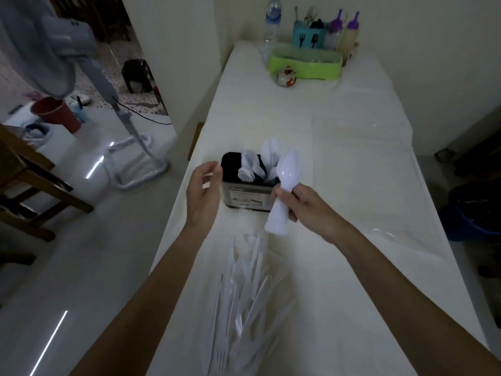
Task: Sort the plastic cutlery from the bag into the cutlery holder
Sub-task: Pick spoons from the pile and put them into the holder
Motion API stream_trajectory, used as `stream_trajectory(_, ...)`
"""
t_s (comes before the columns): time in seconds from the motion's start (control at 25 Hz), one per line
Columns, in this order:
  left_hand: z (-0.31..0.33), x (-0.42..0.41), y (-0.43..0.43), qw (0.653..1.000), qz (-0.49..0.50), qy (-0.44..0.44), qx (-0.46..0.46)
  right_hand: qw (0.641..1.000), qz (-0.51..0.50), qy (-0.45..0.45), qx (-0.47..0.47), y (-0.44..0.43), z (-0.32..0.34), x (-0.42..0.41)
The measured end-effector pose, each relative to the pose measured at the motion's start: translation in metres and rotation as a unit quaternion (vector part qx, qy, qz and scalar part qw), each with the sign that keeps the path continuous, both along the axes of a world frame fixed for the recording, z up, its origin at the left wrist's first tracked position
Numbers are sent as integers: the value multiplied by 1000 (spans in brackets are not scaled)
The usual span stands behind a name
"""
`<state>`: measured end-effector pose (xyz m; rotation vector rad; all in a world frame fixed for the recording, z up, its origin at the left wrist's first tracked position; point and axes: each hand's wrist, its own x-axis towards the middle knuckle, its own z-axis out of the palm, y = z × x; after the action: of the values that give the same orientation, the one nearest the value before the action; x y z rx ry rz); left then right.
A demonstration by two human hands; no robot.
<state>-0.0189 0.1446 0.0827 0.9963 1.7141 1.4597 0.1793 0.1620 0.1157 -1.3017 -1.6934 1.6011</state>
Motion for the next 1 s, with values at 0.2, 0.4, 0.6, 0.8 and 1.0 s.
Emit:
stream_trajectory(0.2,-27,-15,52,993,-28,-20,-111,988,-81,44,125,77,26,-24)
stream_trajectory(0.4,-48,-3,67,995,-51,-1,-87,962,-101,13,252,121,22,-49)
stream_trajectory(0.6,-51,0,65,997,-48,-24,-58,948,5,-122,293,129,0,-63)
stream_trajectory(0.8,-46,5,63,998,-35,-31,-43,953,18,-130,272,128,-2,-65)
stream_trajectory(1.0,-45,6,64,998,-25,-31,-53,956,15,-122,265,127,1,-62)
